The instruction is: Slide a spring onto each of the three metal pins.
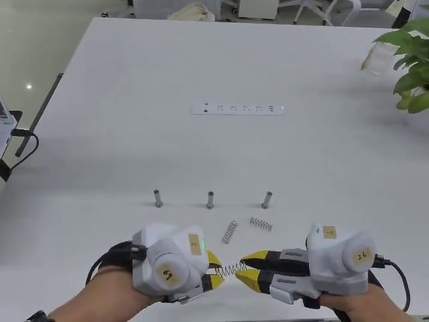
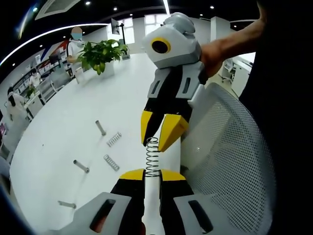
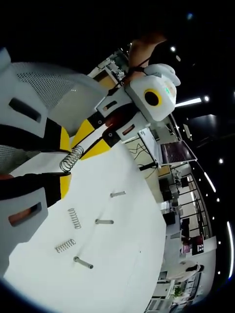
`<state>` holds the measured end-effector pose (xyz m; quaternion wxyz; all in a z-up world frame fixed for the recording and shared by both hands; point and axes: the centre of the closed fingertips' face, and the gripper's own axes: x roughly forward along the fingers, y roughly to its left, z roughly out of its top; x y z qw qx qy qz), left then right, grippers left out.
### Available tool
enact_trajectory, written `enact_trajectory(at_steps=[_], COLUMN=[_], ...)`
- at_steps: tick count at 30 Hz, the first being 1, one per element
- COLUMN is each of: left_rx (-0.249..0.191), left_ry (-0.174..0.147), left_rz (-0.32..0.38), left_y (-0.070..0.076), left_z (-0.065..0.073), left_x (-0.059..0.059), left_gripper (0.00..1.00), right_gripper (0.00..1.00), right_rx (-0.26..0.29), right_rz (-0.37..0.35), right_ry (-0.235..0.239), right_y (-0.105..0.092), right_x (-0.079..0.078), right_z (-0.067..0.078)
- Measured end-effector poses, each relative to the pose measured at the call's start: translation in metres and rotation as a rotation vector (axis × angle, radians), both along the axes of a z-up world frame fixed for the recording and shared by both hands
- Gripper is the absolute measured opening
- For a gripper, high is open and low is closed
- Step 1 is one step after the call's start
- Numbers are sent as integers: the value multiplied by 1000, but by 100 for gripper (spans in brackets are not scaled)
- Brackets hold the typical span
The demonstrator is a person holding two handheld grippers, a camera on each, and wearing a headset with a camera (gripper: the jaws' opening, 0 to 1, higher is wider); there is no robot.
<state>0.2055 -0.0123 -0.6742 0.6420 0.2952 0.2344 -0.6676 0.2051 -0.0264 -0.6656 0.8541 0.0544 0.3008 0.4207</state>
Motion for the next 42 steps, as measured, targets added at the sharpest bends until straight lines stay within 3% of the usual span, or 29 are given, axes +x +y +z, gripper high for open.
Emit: enact_trajectory(at_steps=[11, 23, 33, 42], left_rx=[6, 5, -52, -126], left_ry=[-38, -36, -19, 2], left_rz=[-44, -27, 17, 34], left_y=[-4, -4, -20, -35], left_z=[-3, -7, 0, 18], left_x=[0, 8, 16, 23], left_gripper=[2, 3, 2, 2], right_gripper=[10, 9, 9, 9], right_rx=[13, -32, -80, -175], right_rz=[20, 78, 99, 160], right_ry=[9, 2, -34, -85], right_y=[-1, 9, 8, -7], right_x=[0, 7, 16, 21], right_z=[7, 11, 26, 41])
